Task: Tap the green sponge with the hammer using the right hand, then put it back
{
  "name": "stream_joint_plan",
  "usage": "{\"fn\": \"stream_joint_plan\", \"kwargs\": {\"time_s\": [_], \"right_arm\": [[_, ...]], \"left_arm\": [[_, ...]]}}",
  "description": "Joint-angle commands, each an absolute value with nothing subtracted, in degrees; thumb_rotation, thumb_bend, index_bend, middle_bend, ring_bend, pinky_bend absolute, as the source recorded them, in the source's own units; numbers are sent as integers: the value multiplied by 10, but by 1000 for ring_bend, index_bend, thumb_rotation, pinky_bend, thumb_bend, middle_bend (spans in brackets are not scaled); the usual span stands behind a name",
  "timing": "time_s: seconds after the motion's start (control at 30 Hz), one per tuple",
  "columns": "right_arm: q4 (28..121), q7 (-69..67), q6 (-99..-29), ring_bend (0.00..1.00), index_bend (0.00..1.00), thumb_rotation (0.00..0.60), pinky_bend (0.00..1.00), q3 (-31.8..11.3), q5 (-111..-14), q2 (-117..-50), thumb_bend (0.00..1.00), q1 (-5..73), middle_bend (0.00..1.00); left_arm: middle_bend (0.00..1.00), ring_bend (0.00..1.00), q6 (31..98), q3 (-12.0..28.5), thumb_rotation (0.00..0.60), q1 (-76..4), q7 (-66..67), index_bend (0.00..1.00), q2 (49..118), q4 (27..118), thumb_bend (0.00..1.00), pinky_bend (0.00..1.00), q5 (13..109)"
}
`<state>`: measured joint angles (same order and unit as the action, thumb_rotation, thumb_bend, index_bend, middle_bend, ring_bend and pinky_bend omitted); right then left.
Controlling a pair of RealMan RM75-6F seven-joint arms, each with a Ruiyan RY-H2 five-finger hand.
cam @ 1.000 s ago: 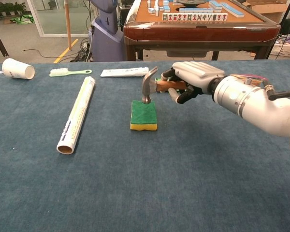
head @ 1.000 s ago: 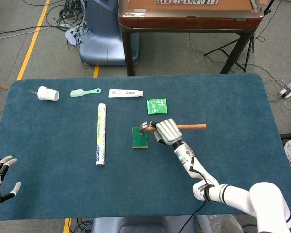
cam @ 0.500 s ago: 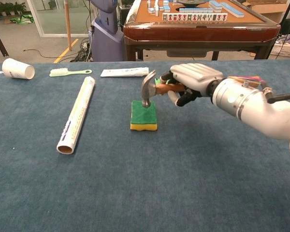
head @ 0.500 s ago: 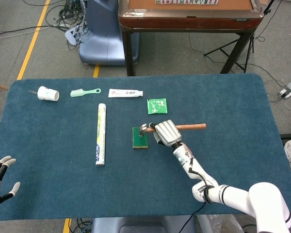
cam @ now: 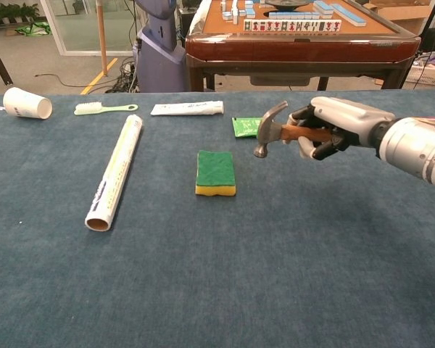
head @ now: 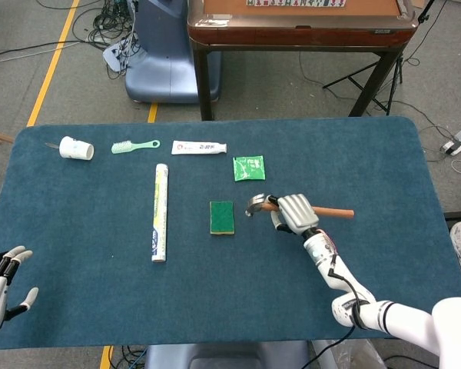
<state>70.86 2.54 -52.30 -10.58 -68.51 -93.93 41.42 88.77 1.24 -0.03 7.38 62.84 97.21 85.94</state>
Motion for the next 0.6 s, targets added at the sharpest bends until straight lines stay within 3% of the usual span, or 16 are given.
{"fn": "stream_joint_plan", "kwargs": {"time_s": [0.03,0.4,0.5,0.6], "right_arm": [[686,6,-521,869,752,600,993,-94,-692,-939,774,401,819],[616,-49,-523,729,737,600,853,-74,-728,-961,700,384,721],[601,-57,-515,607,624,600,741,-67,-734,-968,618,382,624],[594,-67,-510,428,465,600,580,-66,-738,-971,502,380,463]], "left_arm": [[174,146,887,12,600,-1,76,215,629,974,246,82,859],[174,146,879,12,600,-5,85,215,636,976,247,81,857],[174,146,877,11,600,-5,86,215,636,976,247,81,854],[174,146,877,11,600,-4,85,215,637,976,247,82,854]]}}
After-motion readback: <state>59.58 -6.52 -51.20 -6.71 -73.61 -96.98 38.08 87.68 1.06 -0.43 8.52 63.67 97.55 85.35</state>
